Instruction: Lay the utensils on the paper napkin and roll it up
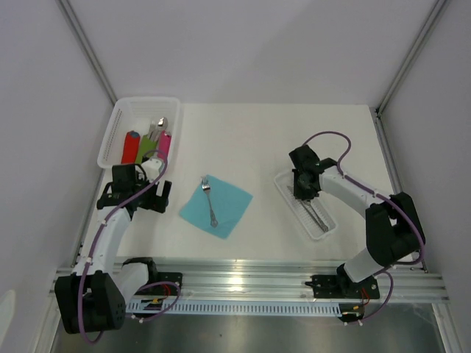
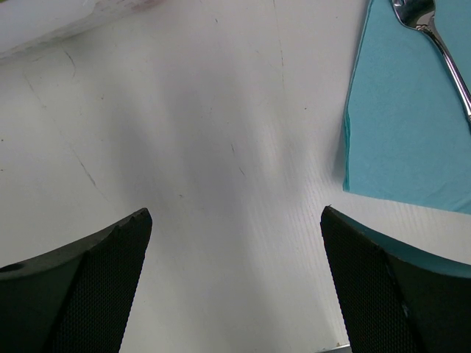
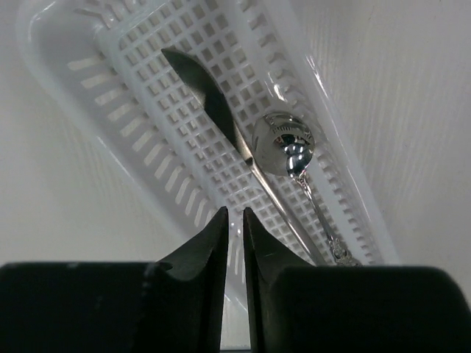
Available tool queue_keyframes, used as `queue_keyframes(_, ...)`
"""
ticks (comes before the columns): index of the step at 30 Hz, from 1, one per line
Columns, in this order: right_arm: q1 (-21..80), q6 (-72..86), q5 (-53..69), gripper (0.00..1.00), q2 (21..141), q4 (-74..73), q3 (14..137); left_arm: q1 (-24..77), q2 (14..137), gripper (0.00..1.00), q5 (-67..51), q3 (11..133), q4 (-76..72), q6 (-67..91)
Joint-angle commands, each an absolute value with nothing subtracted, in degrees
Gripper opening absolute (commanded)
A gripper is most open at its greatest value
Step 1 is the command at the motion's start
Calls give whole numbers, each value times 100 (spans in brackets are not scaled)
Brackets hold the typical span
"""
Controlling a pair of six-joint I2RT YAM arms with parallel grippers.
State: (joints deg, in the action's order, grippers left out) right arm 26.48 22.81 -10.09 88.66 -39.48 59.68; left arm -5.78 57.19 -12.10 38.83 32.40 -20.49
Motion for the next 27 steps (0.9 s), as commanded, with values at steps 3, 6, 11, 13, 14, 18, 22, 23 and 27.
queue_keyframes(3, 2488, 2118, -1090, 17, 9351, -3700, 5968, -624, 5616, 100, -880, 3850, 3085, -2100)
queue_keyframes(6, 2435, 2057, -1169, 19, 9448, -3683, 5985, -624, 5748, 99, -274, 3736, 2813, -2127)
queue_keyframes(11, 2373, 2004, -1310, 25, 9554, -3753, 5950, -624, 5854, 100, 237, 3630, 2496, -2092)
queue_keyframes(13, 2356, 1986, -1283, 25, 9562, -3753, 5898, -624, 5836, 100, 71, 3612, 2514, -2074)
queue_keyframes(14, 2347, 1986, -1283, 25, 9571, -3762, 5889, -624, 5836, 100, 44, 3612, 2522, -2066)
queue_keyframes(18, 2312, 1978, -1310, 30, 9589, -3771, 5819, -624, 5862, 100, 44, 3656, 2549, -2057)
queue_keyframes(22, 2241, 1943, -1169, 34, 9668, -3718, 5748, -624, 5836, 99, 44, 3700, 2575, -2039)
queue_keyframes(23, 2241, 1942, -1091, 34, 9685, -3709, 5722, -624, 5827, 100, 44, 3691, 2575, -2039)
queue_keyframes(27, 2241, 1934, -870, 34, 9765, -3709, 5643, -624, 5801, 99, 44, 3691, 2584, -2048)
